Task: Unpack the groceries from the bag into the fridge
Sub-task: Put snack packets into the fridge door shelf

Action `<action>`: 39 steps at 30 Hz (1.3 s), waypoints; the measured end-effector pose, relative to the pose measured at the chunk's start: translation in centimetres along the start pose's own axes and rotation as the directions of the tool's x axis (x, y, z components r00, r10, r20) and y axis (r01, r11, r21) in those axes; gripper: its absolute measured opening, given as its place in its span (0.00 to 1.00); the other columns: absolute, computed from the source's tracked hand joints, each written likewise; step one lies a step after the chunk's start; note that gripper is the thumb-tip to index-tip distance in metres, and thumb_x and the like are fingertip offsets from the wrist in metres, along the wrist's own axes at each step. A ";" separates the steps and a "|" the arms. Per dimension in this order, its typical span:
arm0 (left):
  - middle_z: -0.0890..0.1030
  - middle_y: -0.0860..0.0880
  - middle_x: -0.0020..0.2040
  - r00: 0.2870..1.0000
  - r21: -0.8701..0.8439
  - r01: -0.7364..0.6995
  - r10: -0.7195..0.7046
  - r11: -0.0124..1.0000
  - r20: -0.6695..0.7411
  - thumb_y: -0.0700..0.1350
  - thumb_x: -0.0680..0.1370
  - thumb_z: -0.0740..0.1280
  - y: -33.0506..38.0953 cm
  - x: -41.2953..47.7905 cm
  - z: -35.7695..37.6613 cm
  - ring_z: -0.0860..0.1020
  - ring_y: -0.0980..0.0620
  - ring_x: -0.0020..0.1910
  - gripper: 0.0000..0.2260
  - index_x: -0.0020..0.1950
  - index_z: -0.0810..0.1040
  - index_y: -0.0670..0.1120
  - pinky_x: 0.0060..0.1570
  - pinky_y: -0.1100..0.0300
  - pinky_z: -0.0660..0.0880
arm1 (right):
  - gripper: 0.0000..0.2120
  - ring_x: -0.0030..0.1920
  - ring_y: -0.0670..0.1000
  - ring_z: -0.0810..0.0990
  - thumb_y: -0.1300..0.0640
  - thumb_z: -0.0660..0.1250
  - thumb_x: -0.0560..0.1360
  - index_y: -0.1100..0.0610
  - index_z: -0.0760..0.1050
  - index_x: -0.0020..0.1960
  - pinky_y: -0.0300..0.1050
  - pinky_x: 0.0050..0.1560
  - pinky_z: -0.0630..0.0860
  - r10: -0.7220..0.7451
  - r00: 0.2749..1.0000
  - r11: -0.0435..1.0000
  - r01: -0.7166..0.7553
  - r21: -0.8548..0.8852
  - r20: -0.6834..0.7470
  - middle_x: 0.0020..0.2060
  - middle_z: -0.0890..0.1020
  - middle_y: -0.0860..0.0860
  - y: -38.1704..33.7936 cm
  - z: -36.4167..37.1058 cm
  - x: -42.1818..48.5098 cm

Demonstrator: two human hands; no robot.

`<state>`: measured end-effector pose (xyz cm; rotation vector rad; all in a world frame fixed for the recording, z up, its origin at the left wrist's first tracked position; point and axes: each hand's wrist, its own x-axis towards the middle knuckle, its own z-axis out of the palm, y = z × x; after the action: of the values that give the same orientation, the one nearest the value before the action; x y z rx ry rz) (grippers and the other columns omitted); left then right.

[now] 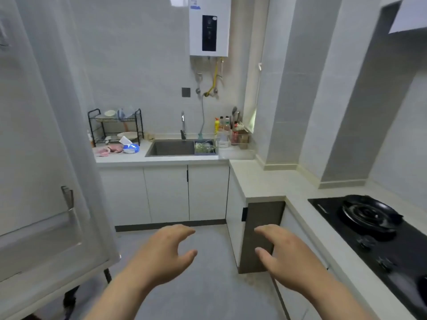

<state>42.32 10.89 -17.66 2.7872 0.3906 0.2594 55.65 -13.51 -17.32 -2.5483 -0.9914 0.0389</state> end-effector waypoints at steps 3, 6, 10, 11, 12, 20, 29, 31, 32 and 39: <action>0.69 0.62 0.71 0.994 0.004 -0.105 0.105 0.994 0.042 0.60 0.78 0.62 3.1 2.9 1.8 0.65 0.62 0.71 0.24 0.74 0.66 0.58 0.69 0.65 0.62 | 0.23 0.71 0.40 0.64 0.45 0.61 0.80 0.43 0.63 0.74 0.36 0.70 0.61 0.125 0.992 0.992 -0.125 -0.006 -0.031 0.71 0.67 0.37 3.8 -1.2 -2.3; 0.69 0.62 0.71 0.976 -0.019 -0.199 0.200 0.980 0.088 0.60 0.79 0.62 6.9 5.3 3.4 0.66 0.62 0.70 0.24 0.74 0.66 0.58 0.69 0.64 0.64 | 0.22 0.70 0.41 0.65 0.46 0.61 0.80 0.43 0.64 0.73 0.37 0.70 0.63 0.248 0.967 0.969 -0.248 -0.002 -0.067 0.70 0.68 0.38 7.8 -1.9 -4.8; 0.69 0.62 0.71 0.940 -0.032 -0.308 0.309 0.951 0.144 0.60 0.79 0.62 12.1 8.4 6.1 0.66 0.62 0.70 0.24 0.74 0.65 0.60 0.67 0.64 0.65 | 0.21 0.68 0.40 0.67 0.47 0.63 0.79 0.43 0.67 0.72 0.35 0.66 0.64 0.431 0.889 0.902 -0.427 0.059 -0.157 0.67 0.70 0.36 13.0 -3.4 -8.5; 0.69 0.62 0.71 0.929 -0.032 -0.338 0.339 0.941 0.151 0.60 0.79 0.62 13.5 9.2 6.9 0.67 0.61 0.70 0.24 0.74 0.66 0.60 0.67 0.64 0.65 | 0.21 0.68 0.40 0.67 0.47 0.64 0.79 0.43 0.68 0.71 0.35 0.66 0.64 0.475 0.861 0.880 -0.469 0.075 -0.184 0.67 0.70 0.36 14.5 -3.9 -9.5; 0.70 0.62 0.71 0.917 -0.038 -0.366 0.368 0.930 0.157 0.60 0.79 0.62 14.9 10.0 7.6 0.67 0.61 0.69 0.23 0.73 0.66 0.60 0.66 0.64 0.66 | 0.21 0.68 0.40 0.68 0.47 0.64 0.78 0.44 0.68 0.71 0.35 0.65 0.64 0.507 0.836 0.861 -0.502 0.081 -0.211 0.68 0.70 0.36 15.9 -4.3 -10.5; 0.69 0.62 0.71 0.765 -0.111 -0.598 0.607 0.794 0.214 0.59 0.78 0.63 27.4 13.6 13.3 0.66 0.61 0.70 0.24 0.73 0.67 0.58 0.68 0.64 0.65 | 0.22 0.66 0.44 0.71 0.49 0.65 0.79 0.44 0.68 0.71 0.40 0.63 0.70 0.731 0.609 0.675 -0.710 0.198 -0.308 0.69 0.71 0.40 23.2 -8.0 -19.1; 0.69 0.63 0.71 0.559 -0.269 -0.743 0.789 0.613 0.254 0.57 0.78 0.64 42.9 14.5 19.3 0.66 0.62 0.70 0.22 0.73 0.69 0.58 0.65 0.67 0.64 | 0.21 0.70 0.46 0.69 0.50 0.66 0.78 0.46 0.71 0.70 0.41 0.67 0.66 0.854 0.317 0.455 -0.840 0.295 -0.413 0.70 0.72 0.43 30.6 -12.5 -30.3; 0.70 0.63 0.70 0.516 -0.307 -0.760 0.819 0.573 0.251 0.57 0.78 0.64 45.8 14.3 20.7 0.68 0.62 0.68 0.22 0.72 0.70 0.57 0.63 0.68 0.66 | 0.20 0.68 0.47 0.72 0.51 0.67 0.77 0.47 0.72 0.69 0.42 0.66 0.68 0.870 0.250 0.406 -0.853 0.329 -0.424 0.68 0.74 0.45 31.7 -13.0 -32.5; 0.71 0.63 0.69 0.492 -0.328 -0.767 0.834 0.551 0.250 0.56 0.78 0.64 47.0 14.2 21.3 0.69 0.62 0.68 0.22 0.72 0.70 0.57 0.62 0.68 0.66 | 0.20 0.67 0.47 0.72 0.51 0.67 0.78 0.47 0.72 0.69 0.42 0.66 0.68 0.879 0.224 0.382 -0.860 0.340 -0.421 0.68 0.74 0.44 32.1 -13.2 -33.4; 0.73 0.63 0.67 0.367 -0.419 -0.793 0.896 0.442 0.250 0.56 0.77 0.66 53.7 15.0 25.1 0.69 0.63 0.67 0.22 0.71 0.72 0.57 0.63 0.69 0.66 | 0.19 0.67 0.44 0.72 0.50 0.67 0.78 0.46 0.73 0.68 0.38 0.63 0.67 0.906 0.079 0.262 -0.877 0.404 -0.416 0.67 0.74 0.41 34.8 -13.4 -36.9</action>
<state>74.81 -40.81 -21.29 2.4023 -1.2040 -0.1322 52.70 -65.67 -22.57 -2.3850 0.9565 -0.3642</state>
